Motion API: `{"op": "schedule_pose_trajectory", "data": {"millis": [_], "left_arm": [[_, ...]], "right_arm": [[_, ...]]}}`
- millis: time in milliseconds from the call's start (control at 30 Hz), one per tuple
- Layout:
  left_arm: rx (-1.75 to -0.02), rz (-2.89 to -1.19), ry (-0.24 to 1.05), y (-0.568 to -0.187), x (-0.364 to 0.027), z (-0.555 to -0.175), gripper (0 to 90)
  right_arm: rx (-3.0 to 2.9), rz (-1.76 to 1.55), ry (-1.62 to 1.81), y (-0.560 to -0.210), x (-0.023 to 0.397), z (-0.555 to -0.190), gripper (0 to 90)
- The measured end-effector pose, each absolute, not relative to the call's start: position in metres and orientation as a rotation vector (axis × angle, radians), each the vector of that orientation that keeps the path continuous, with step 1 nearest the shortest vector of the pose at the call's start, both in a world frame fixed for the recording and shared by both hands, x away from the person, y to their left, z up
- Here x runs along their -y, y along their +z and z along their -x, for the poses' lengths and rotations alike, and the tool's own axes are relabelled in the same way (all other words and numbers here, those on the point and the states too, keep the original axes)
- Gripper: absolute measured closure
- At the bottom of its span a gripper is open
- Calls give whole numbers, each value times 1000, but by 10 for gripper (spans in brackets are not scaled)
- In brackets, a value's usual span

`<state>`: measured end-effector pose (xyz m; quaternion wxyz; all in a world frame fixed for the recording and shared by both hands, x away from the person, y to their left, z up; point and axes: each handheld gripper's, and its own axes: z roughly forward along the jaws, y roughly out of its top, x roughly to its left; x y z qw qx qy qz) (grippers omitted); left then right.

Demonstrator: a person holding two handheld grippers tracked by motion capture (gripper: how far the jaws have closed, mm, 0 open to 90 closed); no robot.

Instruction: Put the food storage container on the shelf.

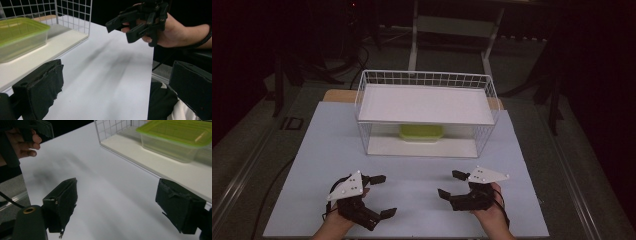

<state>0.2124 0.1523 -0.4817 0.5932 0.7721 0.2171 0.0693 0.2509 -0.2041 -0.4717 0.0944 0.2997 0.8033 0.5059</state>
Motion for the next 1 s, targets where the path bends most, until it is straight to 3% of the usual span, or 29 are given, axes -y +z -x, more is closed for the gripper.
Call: {"op": "schedule_pose_trajectory", "data": {"millis": [467, 1000], "left_arm": [[-519, -1810, 189, -496, -154, -214, 0], [-526, -1841, 210, -509, -149, -219, 0]], "right_arm": [[-2395, -856, 1456, -485, 227, -246, 178], [-2473, -804, 1367, -504, 225, -256, 178]]}}
